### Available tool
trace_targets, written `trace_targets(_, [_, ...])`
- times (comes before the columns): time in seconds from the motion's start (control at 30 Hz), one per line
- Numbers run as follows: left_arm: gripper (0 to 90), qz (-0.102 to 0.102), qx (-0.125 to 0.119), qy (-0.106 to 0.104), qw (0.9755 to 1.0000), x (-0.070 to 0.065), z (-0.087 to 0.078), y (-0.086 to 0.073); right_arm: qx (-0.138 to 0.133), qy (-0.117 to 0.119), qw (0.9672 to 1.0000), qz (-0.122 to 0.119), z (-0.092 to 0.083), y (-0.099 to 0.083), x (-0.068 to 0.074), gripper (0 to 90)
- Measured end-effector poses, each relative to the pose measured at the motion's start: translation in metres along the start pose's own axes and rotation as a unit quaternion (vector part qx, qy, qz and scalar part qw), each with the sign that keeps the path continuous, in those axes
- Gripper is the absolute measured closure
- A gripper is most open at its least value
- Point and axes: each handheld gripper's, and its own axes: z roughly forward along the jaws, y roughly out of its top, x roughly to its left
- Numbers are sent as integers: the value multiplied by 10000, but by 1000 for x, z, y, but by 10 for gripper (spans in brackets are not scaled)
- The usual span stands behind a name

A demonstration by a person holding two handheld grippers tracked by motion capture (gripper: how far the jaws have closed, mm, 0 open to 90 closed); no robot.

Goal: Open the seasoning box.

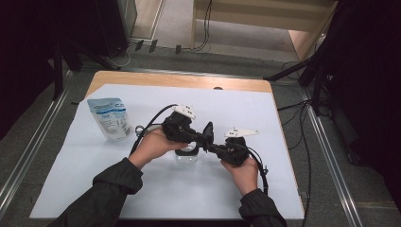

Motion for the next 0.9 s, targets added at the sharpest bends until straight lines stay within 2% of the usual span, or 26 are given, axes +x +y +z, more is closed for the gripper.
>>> trace_targets(0.3, [897, -23, -41, 49, 10000, 1, 0, -1, -20, -42, 10000, 33, 1, 1, 1, 900])
trace_targets(0.37, [895, -88, -120, 57, 9999, 2, 0, -4, -29, -50, 10000, 14, 2, 1, 1, 900])
trace_targets(0.43, [893, -134, -99, 118, 9998, 3, 1, -7, -22, -54, 10000, -38, 3, 2, 1, 900])
trace_targets(0.6, [863, -217, -102, 112, 9996, 4, -1, -11, -53, -43, 10000, -19, 3, 2, 0, 896])
trace_targets(0.73, [807, -297, -83, 171, 9994, 4, -9, -12, -50, -160, 9998, -135, 1, 3, -2, 873])
trace_targets(0.8, [737, -351, -35, 194, 9992, 6, -14, -13, -84, -163, 9998, -95, -3, 4, -5, 841])
trace_targets(0.9, [643, -406, -22, 291, 9987, 7, -22, -16, -84, -149, 9998, -93, -7, 5, -9, 748])
